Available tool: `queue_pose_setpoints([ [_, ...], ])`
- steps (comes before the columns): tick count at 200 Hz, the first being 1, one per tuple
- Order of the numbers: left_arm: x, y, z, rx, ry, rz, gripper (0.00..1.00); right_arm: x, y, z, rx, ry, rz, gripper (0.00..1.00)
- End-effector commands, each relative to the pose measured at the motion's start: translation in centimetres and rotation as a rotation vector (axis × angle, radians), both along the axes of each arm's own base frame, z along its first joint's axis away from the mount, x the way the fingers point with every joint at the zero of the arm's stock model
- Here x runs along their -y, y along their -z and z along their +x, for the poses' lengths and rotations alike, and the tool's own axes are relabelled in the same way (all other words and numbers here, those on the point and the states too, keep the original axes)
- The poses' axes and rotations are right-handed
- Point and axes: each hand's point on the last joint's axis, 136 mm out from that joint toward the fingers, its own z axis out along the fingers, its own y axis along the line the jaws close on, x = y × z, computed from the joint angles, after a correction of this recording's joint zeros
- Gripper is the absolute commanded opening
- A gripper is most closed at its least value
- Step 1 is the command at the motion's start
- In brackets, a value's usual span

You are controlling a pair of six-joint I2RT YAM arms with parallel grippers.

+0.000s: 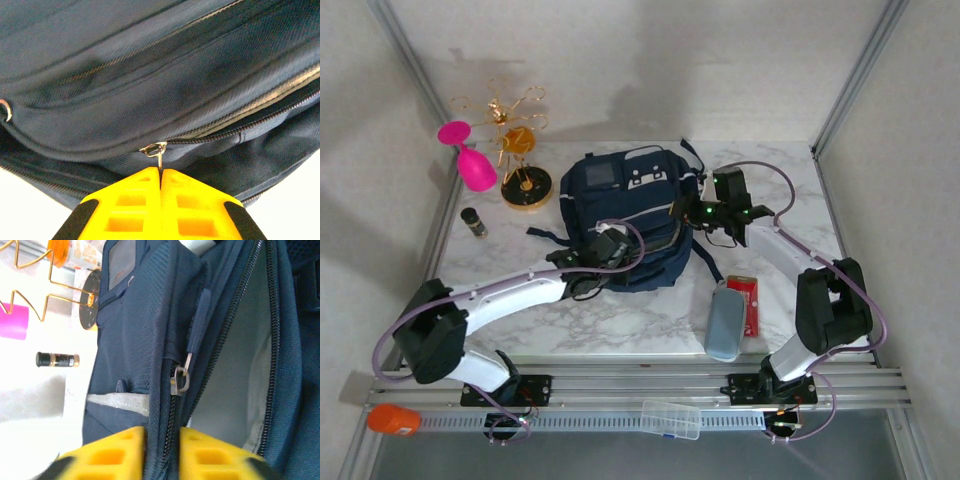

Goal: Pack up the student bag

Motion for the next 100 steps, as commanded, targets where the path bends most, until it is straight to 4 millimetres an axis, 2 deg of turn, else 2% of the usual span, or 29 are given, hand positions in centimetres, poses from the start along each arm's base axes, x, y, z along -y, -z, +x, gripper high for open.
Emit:
queue_pose_setpoints([
  [1, 1.6, -1.1, 1.3, 0.036, 0.041, -0.030, 0.00, -0.4, -1.6, -0.7, 0.046, -0.026, 0.053, 0.47],
  [22, 1.8, -0.7, 1.4, 0.036, 0.036, -0.040, 0.00, -0.2, -0.8, -2.6, 0.007, -0.001, 0.063, 0.67],
  [44, 1.2, -0.7, 1.5, 0.053, 0.009, -0.039, 0.00, 2.7, 0.6, -3.2, 0.002, 0.114, -0.124, 0.78],
  [60, 1.1, -0.9, 1.4, 0.061, 0.004, -0.060, 0.00, 4.0, 1.0, -4.3, -0.013, 0.160, -0.155, 0.85],
  [71, 1.1, -1.1, 1.4, 0.070, 0.000, -0.079, 0.00, 3.7, 1.6, -5.5, -0.066, 0.174, -0.113, 0.86],
  [88, 1.1, -1.4, 1.4, 0.081, -0.008, -0.096, 0.00, 1.6, 2.4, -7.8, -0.150, 0.163, -0.036, 0.86],
  [100, 1.0, -1.4, 1.4, 0.083, -0.008, -0.102, 0.00, 0.7, 2.5, -8.6, -0.198, 0.187, -0.005, 0.83],
])
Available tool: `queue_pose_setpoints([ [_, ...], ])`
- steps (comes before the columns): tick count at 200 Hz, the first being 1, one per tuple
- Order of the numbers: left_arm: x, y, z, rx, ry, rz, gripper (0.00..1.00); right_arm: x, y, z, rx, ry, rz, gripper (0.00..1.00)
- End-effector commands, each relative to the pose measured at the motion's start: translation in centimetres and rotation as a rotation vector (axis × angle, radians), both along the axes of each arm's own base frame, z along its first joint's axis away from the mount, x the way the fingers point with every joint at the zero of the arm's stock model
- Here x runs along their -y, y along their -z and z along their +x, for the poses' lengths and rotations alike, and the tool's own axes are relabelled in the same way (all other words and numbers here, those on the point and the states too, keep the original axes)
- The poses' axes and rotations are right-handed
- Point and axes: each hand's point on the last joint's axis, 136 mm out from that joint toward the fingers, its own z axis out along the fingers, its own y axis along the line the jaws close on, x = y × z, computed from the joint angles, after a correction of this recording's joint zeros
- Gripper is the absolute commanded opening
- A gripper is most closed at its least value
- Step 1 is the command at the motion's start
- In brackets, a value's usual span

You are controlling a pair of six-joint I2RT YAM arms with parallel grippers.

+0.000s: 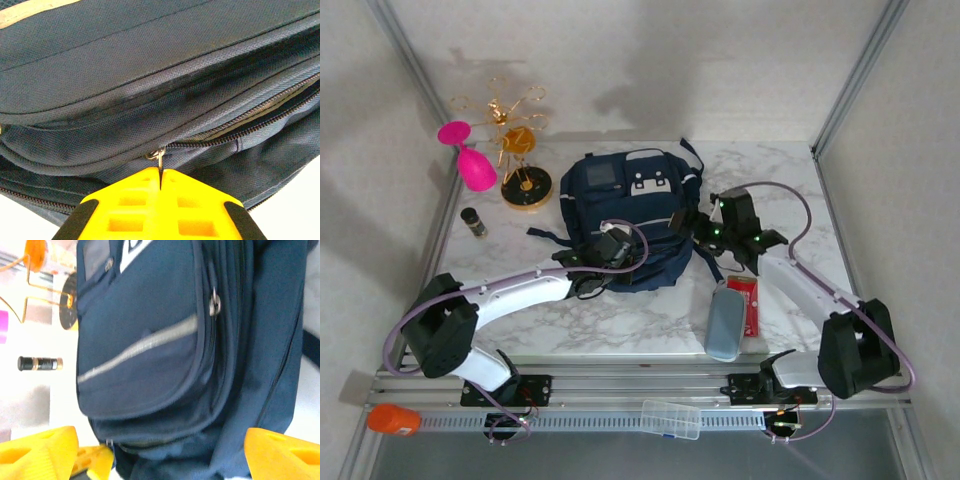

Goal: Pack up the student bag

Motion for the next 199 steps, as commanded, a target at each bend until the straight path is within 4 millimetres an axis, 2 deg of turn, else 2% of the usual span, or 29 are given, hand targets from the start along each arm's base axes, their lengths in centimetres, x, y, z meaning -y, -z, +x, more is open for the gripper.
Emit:
queue_pose_setpoints([
  [1, 0.6, -2.1, 0.9, 0.065, -0.013, -0.084, 0.00, -1.5, 1.8, -2.4, -0.143, 0.061, 0.055, 0.83],
  [23, 0.8, -2.0, 0.8, 0.062, 0.000, -0.093, 0.00, -3.6, 0.7, -3.3, -0.150, 0.104, 0.119, 0.78],
  [46, 0.9, -1.9, 0.9, 0.064, 0.003, -0.099, 0.00, -4.6, 1.5, -3.3, -0.215, 0.194, 0.175, 0.70],
  [60, 1.0, -2.0, 0.9, 0.063, 0.005, -0.102, 0.00, -5.3, 1.5, -2.9, -0.236, 0.240, 0.218, 0.64],
  [75, 1.1, -2.2, 0.9, 0.069, 0.007, -0.107, 0.00, -5.4, 1.3, -1.8, -0.235, 0.309, 0.223, 0.63],
  [82, 1.1, -2.3, 1.0, 0.070, 0.008, -0.109, 0.00, -6.3, 1.4, -2.2, -0.242, 0.304, 0.223, 0.63],
  [114, 0.9, -2.1, 1.0, 0.066, 0.005, -0.102, 0.00, -6.7, 3.0, -0.4, -0.243, 0.398, 0.209, 0.61],
  [153, 0.9, -2.1, 1.0, 0.063, 0.003, -0.099, 0.00, -6.2, 3.2, 2.2, -0.123, 0.459, 0.144, 0.39],
  [164, 0.7, -1.9, 1.0, 0.062, 0.000, -0.092, 0.00, -5.8, 3.4, 2.5, -0.121, 0.467, 0.107, 0.31],
  [181, 0.4, -1.8, 1.0, 0.057, -0.009, -0.082, 0.00, -6.3, 2.8, 2.5, -0.094, 0.415, 0.128, 0.09],
  [199, 0.0, -1.6, 0.9, 0.047, -0.019, -0.060, 0.00, -6.4, 1.9, 2.3, -0.060, 0.375, 0.149, 0.02],
])
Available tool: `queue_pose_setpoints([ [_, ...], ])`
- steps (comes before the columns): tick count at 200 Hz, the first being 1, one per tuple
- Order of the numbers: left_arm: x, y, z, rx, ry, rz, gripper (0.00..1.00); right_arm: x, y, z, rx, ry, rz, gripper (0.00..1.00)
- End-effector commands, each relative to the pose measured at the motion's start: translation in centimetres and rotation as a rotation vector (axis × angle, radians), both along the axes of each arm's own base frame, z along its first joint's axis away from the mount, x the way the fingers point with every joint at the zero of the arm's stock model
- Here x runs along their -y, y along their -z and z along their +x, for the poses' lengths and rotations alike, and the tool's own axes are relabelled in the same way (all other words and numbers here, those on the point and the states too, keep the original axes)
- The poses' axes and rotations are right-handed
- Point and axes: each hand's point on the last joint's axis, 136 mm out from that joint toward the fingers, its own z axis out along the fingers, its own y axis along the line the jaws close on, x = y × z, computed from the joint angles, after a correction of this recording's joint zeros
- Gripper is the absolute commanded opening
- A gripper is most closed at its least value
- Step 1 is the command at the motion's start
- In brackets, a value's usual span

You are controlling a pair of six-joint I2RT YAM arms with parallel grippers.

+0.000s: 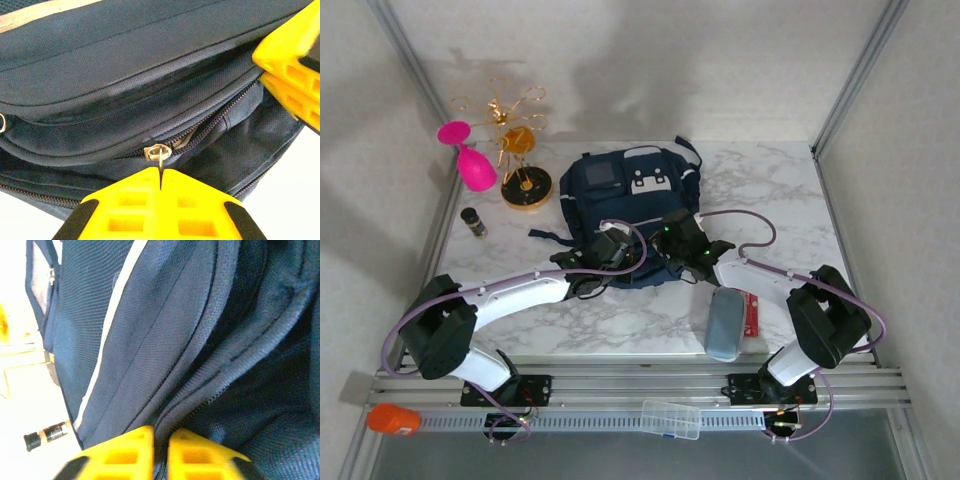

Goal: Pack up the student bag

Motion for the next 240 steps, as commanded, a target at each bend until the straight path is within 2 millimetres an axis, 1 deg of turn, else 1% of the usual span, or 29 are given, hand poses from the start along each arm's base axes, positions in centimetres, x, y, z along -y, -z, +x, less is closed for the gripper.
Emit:
queue_pose_setpoints([
  [1, -0.5, -1.3, 0.5, 0.025, -0.027, -0.014, 0.00, 0.1, -2.6, 1.5, 0.125, -0.008, 0.010, 0.02],
  [4, -0.6, -1.2, 0.5, 0.024, -0.029, -0.010, 0.00, 0.1, -2.8, 1.5, 0.129, -0.015, 0.013, 0.00],
  [14, -1.0, -1.4, 0.5, 0.025, -0.043, 0.001, 0.00, 0.1, -3.0, 1.4, 0.137, -0.051, 0.022, 0.00],
  [20, -1.4, -1.3, 0.3, 0.018, -0.053, 0.015, 0.00, -0.3, -3.1, 1.0, 0.128, -0.083, 0.039, 0.00],
  [22, -1.5, -1.2, 0.3, 0.016, -0.056, 0.019, 0.00, 0.3, -3.1, 1.4, 0.127, -0.074, 0.044, 0.00],
  [26, -1.8, -1.2, 0.2, 0.009, -0.063, 0.030, 0.00, 0.4, -3.2, 1.6, 0.127, -0.085, 0.058, 0.00],
  [54, -4.6, -1.1, -0.6, -0.003, -0.135, 0.107, 0.00, 0.5, -3.6, 1.2, 0.134, -0.187, 0.109, 0.00],
  [75, -6.5, -1.2, -1.2, -0.014, -0.176, 0.139, 0.00, 1.5, -3.9, 1.2, 0.145, -0.239, 0.111, 0.00],
  [92, -7.6, -1.4, -1.4, -0.012, -0.193, 0.148, 0.00, 2.5, -4.9, 1.2, 0.172, -0.276, 0.096, 0.00],
  [116, -8.8, -1.8, -0.9, -0.013, -0.208, 0.136, 0.00, 3.6, -6.2, 1.5, 0.193, -0.329, 0.082, 0.00],
  [127, -9.3, -1.9, -0.4, -0.015, -0.211, 0.135, 0.00, 4.0, -6.9, 1.6, 0.209, -0.350, 0.070, 0.00],
  [147, -10.2, -2.0, 0.7, -0.016, -0.237, 0.146, 0.00, 4.5, -7.5, 1.5, 0.218, -0.373, 0.053, 0.00],
  [152, -10.0, -2.0, 0.8, -0.020, -0.233, 0.133, 0.00, 4.4, -7.5, 1.5, 0.220, -0.376, 0.056, 0.00],
  [157, -9.3, -2.0, 0.8, -0.026, -0.209, 0.109, 0.00, 4.2, -7.6, 1.4, 0.223, -0.384, 0.067, 0.00],
  [168, -7.1, -2.2, 0.6, -0.024, -0.129, 0.034, 0.00, 3.9, -7.1, 1.3, 0.210, -0.399, 0.086, 0.00],
  [184, -4.1, -3.4, 0.1, 0.023, -0.065, -0.050, 0.00, 3.9, -6.6, 1.5, 0.202, -0.392, 0.088, 0.00],
  [187, -3.5, -3.7, 0.0, 0.034, -0.054, -0.059, 0.02, 3.9, -6.6, 1.5, 0.202, -0.393, 0.089, 0.00],
  [192, -2.5, -4.0, -0.4, 0.049, -0.027, -0.069, 0.11, 3.9, -6.7, 1.7, 0.204, -0.390, 0.089, 0.00],
  [195, -2.0, -4.1, -0.5, 0.057, -0.010, -0.073, 0.18, 4.0, -6.7, 1.8, 0.206, -0.388, 0.089, 0.00],
  [199, -1.3, -4.2, -0.8, 0.066, 0.012, -0.076, 0.22, 3.9, -6.9, 1.8, 0.209, -0.389, 0.092, 0.00],
  [213, 0.2, -3.8, -1.0, 0.084, 0.059, -0.077, 0.27, 3.9, -7.3, 2.0, 0.215, -0.379, 0.099, 0.00],
  [228, 0.9, -2.7, -0.8, 0.076, 0.079, -0.063, 0.33, 4.1, -7.6, 2.0, 0.208, -0.354, 0.115, 0.00],
  [240, 1.3, -1.7, -0.5, 0.071, 0.093, -0.049, 0.34, 4.2, -8.0, 2.0, 0.218, -0.338, 0.134, 0.00],
])
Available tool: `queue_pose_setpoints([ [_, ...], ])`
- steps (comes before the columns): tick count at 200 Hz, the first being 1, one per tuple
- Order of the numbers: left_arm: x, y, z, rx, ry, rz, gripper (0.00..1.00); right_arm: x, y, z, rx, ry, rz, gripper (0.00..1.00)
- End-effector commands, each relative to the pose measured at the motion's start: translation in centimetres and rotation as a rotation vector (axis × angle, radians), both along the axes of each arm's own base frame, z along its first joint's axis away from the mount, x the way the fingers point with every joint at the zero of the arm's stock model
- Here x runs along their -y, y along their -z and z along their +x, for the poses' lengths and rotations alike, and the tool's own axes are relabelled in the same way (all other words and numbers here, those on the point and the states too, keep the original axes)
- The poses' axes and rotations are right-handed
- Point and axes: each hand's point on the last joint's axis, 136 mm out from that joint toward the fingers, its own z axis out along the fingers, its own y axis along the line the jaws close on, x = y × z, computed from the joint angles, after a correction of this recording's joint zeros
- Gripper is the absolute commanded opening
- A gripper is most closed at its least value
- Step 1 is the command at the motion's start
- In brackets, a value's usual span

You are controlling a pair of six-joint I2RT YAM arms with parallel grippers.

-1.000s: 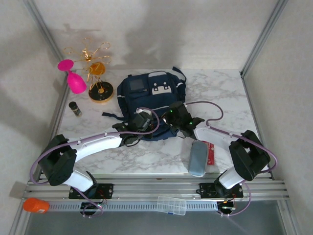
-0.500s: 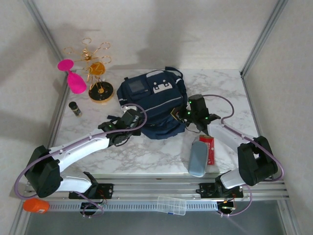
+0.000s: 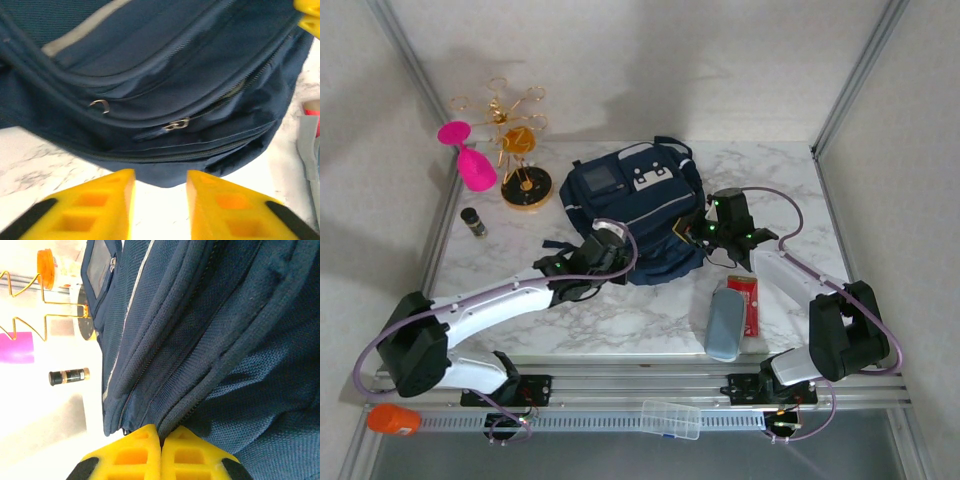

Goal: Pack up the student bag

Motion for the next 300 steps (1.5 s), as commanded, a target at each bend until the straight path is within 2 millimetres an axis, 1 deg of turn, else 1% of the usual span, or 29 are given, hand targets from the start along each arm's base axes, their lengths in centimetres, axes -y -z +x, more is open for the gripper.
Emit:
queue_pose_setpoints([
  [1, 1.1, 1.5, 0.8, 0.014, 0.041, 0.009, 0.34, -0.8, -4.0, 0.6, 0.086, -0.017, 0.098, 0.00],
  [24, 2.1, 2.6, 0.9, 0.013, 0.090, 0.015, 0.38, -0.6, -4.7, 0.8, 0.095, -0.001, 0.116, 0.00],
  [58, 2.2, 3.2, 2.0, 0.033, 0.076, 0.032, 0.45, -0.8, -4.4, 0.8, 0.086, -0.002, 0.128, 0.00],
  [73, 2.4, 3.0, 2.7, 0.040, 0.068, 0.041, 0.48, -0.7, -4.0, 0.7, 0.076, 0.004, 0.133, 0.00],
  [93, 2.5, 2.1, 3.5, 0.065, 0.057, 0.048, 0.51, -0.5, -3.0, 0.2, 0.045, 0.009, 0.137, 0.00],
  [114, 2.6, 1.3, 4.2, 0.078, 0.058, 0.022, 0.57, 0.1, -3.4, 0.3, 0.042, 0.021, 0.187, 0.00],
  [119, 2.8, 1.2, 4.4, 0.077, 0.066, 0.012, 0.57, 0.3, -3.6, 0.6, 0.050, 0.029, 0.194, 0.00],
  [132, 4.2, 0.6, 4.7, 0.082, 0.109, -0.010, 0.59, 0.2, -4.4, 1.1, 0.073, 0.025, 0.194, 0.00],
  [141, 5.2, 0.4, 5.0, 0.082, 0.133, -0.022, 0.59, 0.0, -4.5, 1.4, 0.070, 0.013, 0.182, 0.00],
  [148, 5.9, 0.2, 5.3, 0.084, 0.146, -0.028, 0.58, -0.1, -4.4, 1.5, 0.070, 0.003, 0.173, 0.00],
  [158, 6.7, -0.3, 5.9, 0.093, 0.153, -0.041, 0.56, 0.0, -3.7, 1.5, 0.056, 0.001, 0.148, 0.00],
  [163, 7.1, -0.6, 6.2, 0.103, 0.152, -0.052, 0.55, 0.3, -3.2, 1.4, 0.043, 0.009, 0.131, 0.06],
  [169, 7.6, -1.1, 6.5, 0.116, 0.156, -0.073, 0.53, 0.5, -2.9, 1.4, 0.039, 0.015, 0.114, 0.16],
  [182, 8.8, -2.4, 7.0, 0.136, 0.176, -0.121, 0.53, 0.8, -2.8, 1.5, 0.048, 0.023, 0.093, 0.40],
  [191, 9.6, -3.0, 7.4, 0.146, 0.184, -0.147, 0.53, 0.7, -2.8, 1.7, 0.052, 0.026, 0.088, 0.54],
  [200, 10.1, -3.5, 7.7, 0.154, 0.188, -0.168, 0.53, 0.6, -2.6, 1.7, 0.036, 0.027, 0.087, 0.59],
  [212, 10.5, -3.9, 7.9, 0.163, 0.192, -0.182, 0.52, 0.3, -2.2, 1.7, 0.024, 0.030, 0.086, 0.63],
  [233, 9.9, -5.0, 7.6, 0.181, 0.180, -0.193, 0.51, 0.4, -1.1, 1.6, 0.025, 0.068, 0.031, 0.67],
  [241, 9.2, -5.2, 7.3, 0.189, 0.170, -0.194, 0.51, 0.0, -1.0, 1.6, 0.039, 0.062, 0.032, 0.67],
  [258, 7.5, -5.6, 6.8, 0.195, 0.134, -0.203, 0.52, -0.8, 0.2, 1.9, 0.012, 0.052, 0.031, 0.68],
  [272, 6.2, -5.2, 6.1, 0.184, 0.111, -0.204, 0.52, -0.6, 1.2, 2.2, -0.006, 0.057, -0.002, 0.67],
  [280, 5.3, -4.7, 5.7, 0.173, 0.087, -0.197, 0.52, -0.3, 1.3, 2.3, 0.003, 0.060, -0.030, 0.68],
  [300, 3.5, -3.0, 5.1, 0.143, 0.025, -0.177, 0.52, 1.6, 1.7, 2.3, 0.012, 0.120, -0.123, 0.71],
])
